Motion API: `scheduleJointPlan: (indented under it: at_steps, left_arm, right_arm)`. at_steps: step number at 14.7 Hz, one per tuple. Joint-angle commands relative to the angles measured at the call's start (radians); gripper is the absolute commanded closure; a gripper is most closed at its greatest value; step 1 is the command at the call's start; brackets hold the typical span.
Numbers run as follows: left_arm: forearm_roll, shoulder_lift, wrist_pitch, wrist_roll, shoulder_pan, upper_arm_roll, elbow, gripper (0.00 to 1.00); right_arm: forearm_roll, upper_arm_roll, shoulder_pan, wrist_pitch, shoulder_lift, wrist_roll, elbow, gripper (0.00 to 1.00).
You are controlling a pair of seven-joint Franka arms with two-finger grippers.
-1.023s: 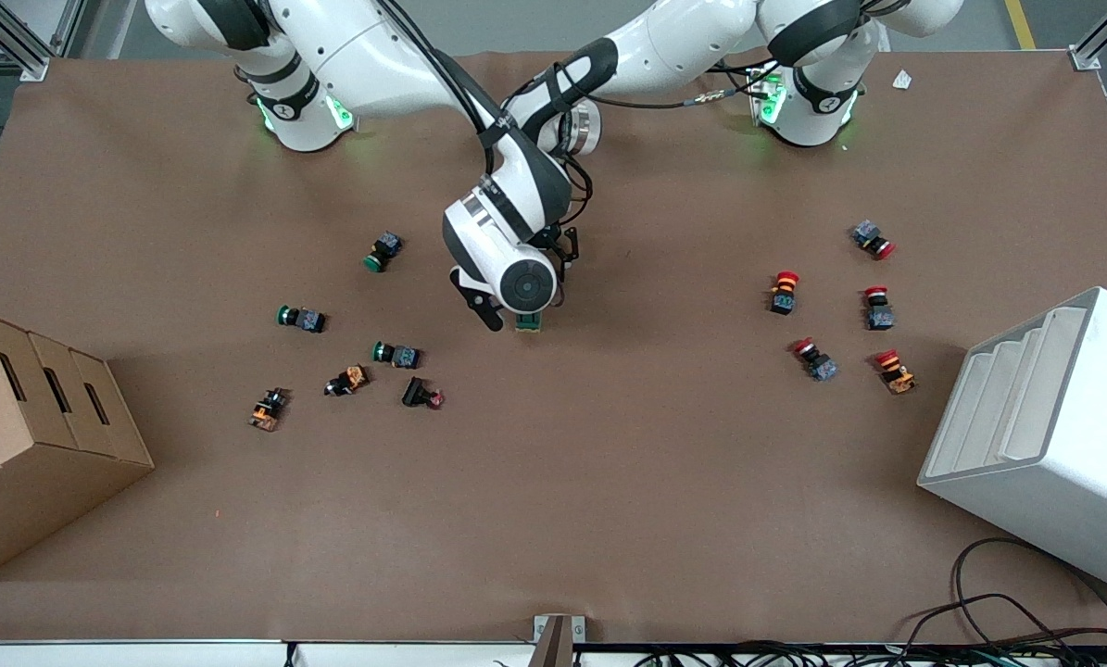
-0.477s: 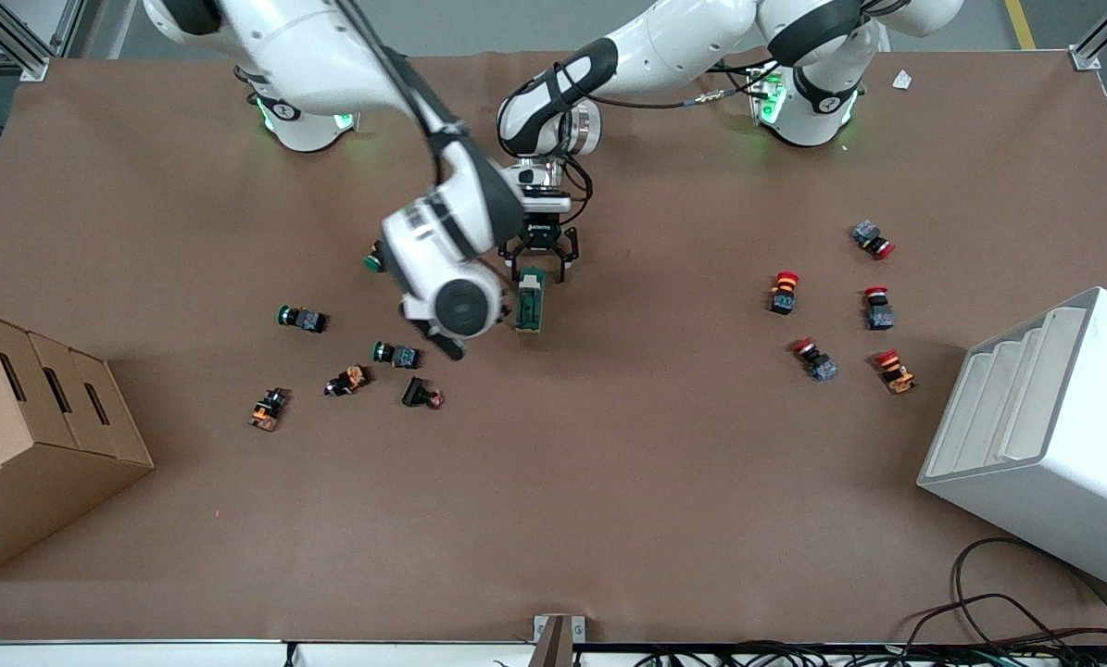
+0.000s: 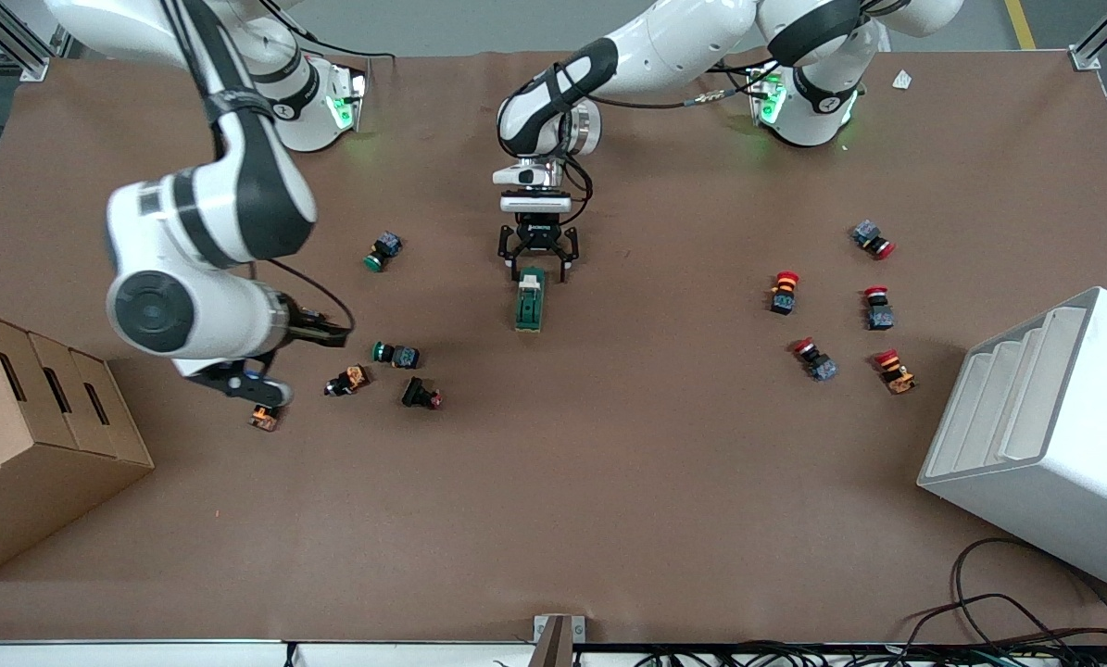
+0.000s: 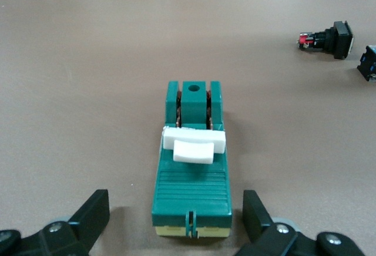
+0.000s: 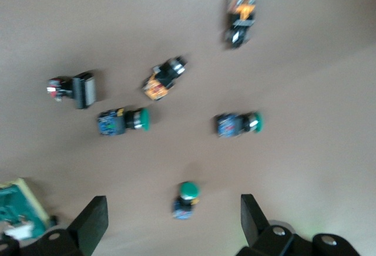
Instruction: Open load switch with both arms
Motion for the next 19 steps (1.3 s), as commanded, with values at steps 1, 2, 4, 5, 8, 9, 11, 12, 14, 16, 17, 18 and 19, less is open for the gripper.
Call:
scheduleJointPlan:
  at_steps: [1,2,4,5,8,9,11,12,14,16,17,18,19]
  left_arm:
    - [0.015,0.005,-0.006,-0.020,-0.007,0.011,0.002,0.00]
    - [0.015,0.006,-0.006,-0.020,-0.007,0.011,0.002,0.00]
    - [0.015,0.005,-0.006,-0.020,-0.007,0.011,0.002,0.00]
    - [0.016,0.005,-0.007,-0.020,-0.007,0.011,0.002,0.00]
    - [0.013,-0.001,-0.013,0.006,-0.003,0.010,0.004,0.00]
    - [-0.004,-0.015,-0.015,0.035,-0.001,0.007,0.004,0.00]
    - [-0.077,-0.050,-0.015,0.070,0.002,0.002,0.017,0.00]
    - [-0.129,-0.078,-0.015,0.109,0.002,-0.001,0.030,0.00]
    - [-0.253,-0.124,-0.015,0.199,0.004,-0.018,0.063,0.00]
    - [-0.396,-0.179,-0.015,0.289,0.004,-0.018,0.115,0.00]
    - [-0.469,-0.208,-0.015,0.340,0.007,-0.018,0.143,0.00]
    - [-0.543,-0.242,-0.015,0.400,0.020,-0.018,0.171,0.00]
    - [-0.627,-0.279,-0.015,0.481,0.048,-0.018,0.200,0.00]
  right_arm:
    - [-0.030,0.022,-0.181,-0.014,-0.082,-0.309,-0.041,0.00]
    - [-0.031,0.022,-0.230,-0.014,-0.094,-0.379,-0.041,0.00]
    - [-0.054,0.022,-0.306,-0.014,-0.113,-0.463,-0.032,0.00]
    - [-0.066,0.023,-0.318,-0.014,-0.126,-0.497,-0.018,0.00]
    - [-0.080,0.020,-0.359,-0.072,-0.136,-0.516,0.034,0.00]
    - [-0.082,0.022,-0.382,-0.076,-0.130,-0.517,0.060,0.00]
    - [-0.083,0.022,-0.398,-0.098,-0.123,-0.519,0.117,0.00]
    - [-0.082,0.022,-0.399,-0.124,-0.122,-0.525,0.143,0.00]
    - [-0.079,0.023,-0.396,-0.123,-0.122,-0.533,0.164,0.00]
    - [-0.079,0.025,-0.386,-0.129,-0.122,-0.548,0.171,0.00]
    - [-0.070,0.028,-0.386,-0.131,-0.122,-0.545,0.172,0.00]
    - [-0.067,0.031,-0.386,-0.145,-0.128,-0.543,0.172,0.00]
    - [-0.053,0.032,-0.389,-0.152,-0.140,-0.549,0.171,0.00]
